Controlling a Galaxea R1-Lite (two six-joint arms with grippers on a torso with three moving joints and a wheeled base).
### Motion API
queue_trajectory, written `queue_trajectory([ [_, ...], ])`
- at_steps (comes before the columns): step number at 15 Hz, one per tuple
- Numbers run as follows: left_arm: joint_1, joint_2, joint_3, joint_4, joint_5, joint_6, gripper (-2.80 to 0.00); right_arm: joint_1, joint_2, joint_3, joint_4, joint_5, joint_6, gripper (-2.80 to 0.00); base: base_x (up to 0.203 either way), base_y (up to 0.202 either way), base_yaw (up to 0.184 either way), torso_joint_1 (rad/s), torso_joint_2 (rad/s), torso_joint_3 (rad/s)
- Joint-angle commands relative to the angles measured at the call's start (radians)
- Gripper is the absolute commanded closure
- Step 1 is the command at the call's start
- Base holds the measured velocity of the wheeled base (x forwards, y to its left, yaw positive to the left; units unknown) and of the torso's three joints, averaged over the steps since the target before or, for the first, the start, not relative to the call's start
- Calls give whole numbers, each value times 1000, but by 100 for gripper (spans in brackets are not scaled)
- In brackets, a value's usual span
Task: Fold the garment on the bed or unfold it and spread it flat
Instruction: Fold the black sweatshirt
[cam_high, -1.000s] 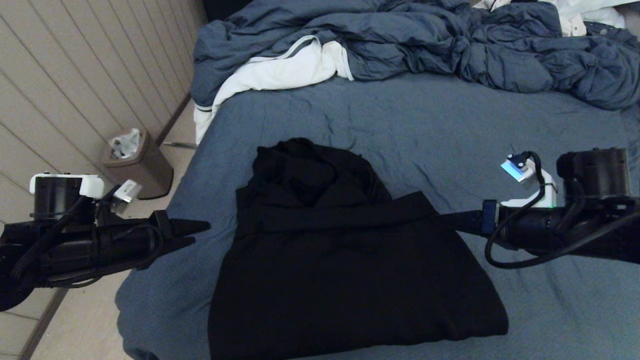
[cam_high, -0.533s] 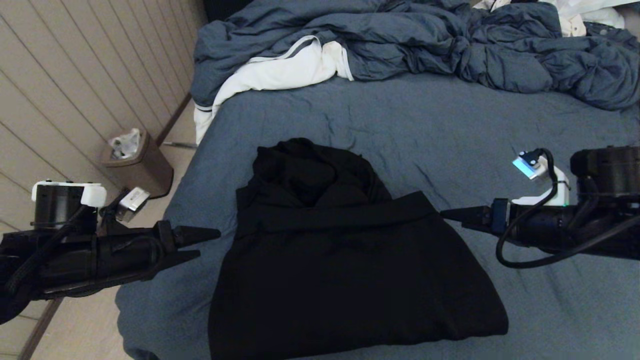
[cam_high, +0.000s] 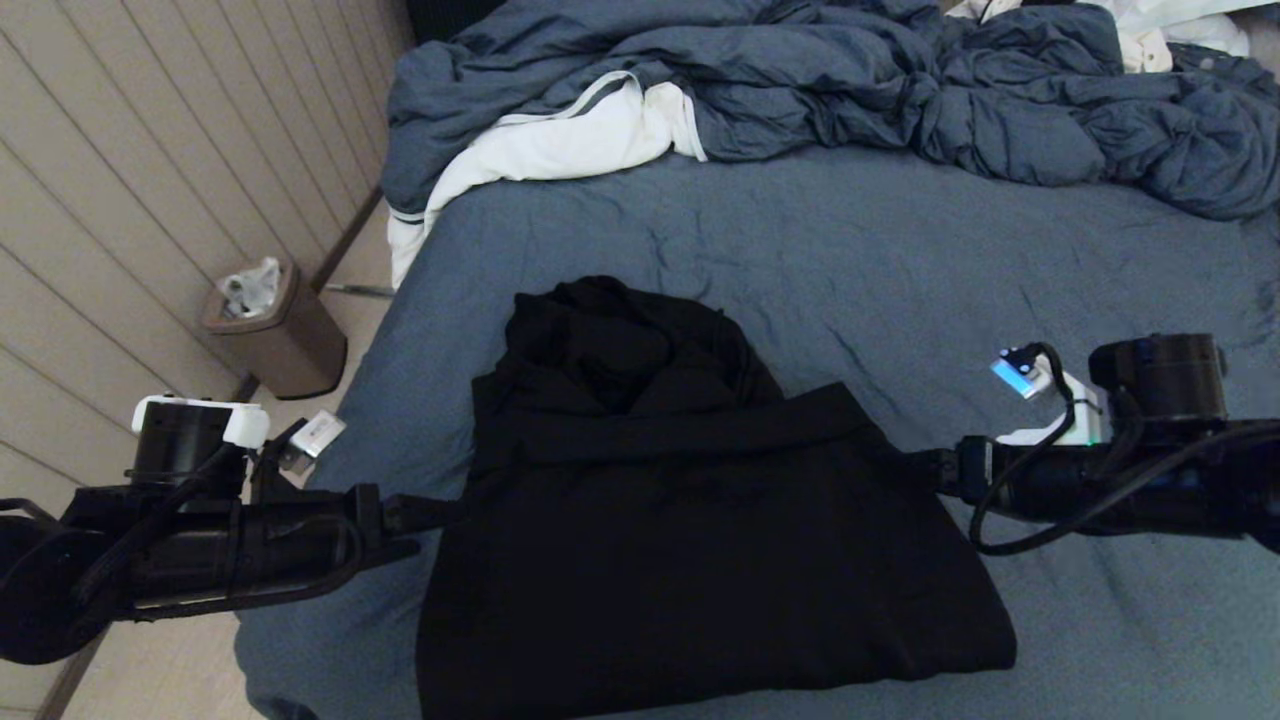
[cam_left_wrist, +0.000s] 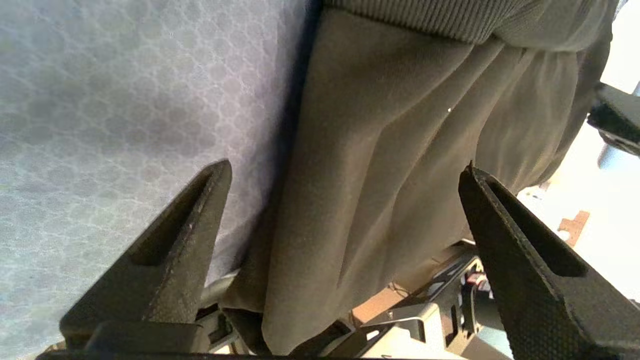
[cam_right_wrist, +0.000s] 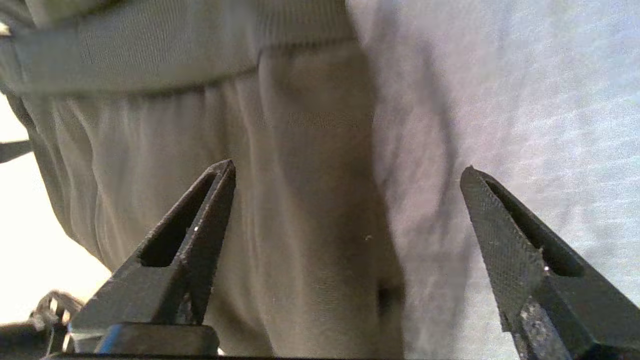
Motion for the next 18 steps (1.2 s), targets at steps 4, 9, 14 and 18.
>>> queue_trajectory([
  [4, -35, 7, 8, -4, -1, -13, -280, 63, 79, 7, -9, -1, 4, -280, 0, 0, 0, 0, 0, 0],
  [9, -68, 49, -3, -6, 7, -18, -280, 88, 130, 7, -49, -18, 8, -280, 0, 0, 0, 0, 0, 0],
  [14, -218, 104, 4, -89, 146, -74, -280, 123, 159, 18, -85, -36, 23, -280, 0, 0, 0, 0, 0, 0],
  [18, -269, 112, 1, -107, 191, -107, -280, 158, 159, 39, -148, -39, 47, -280, 0, 0, 0, 0, 0, 0],
])
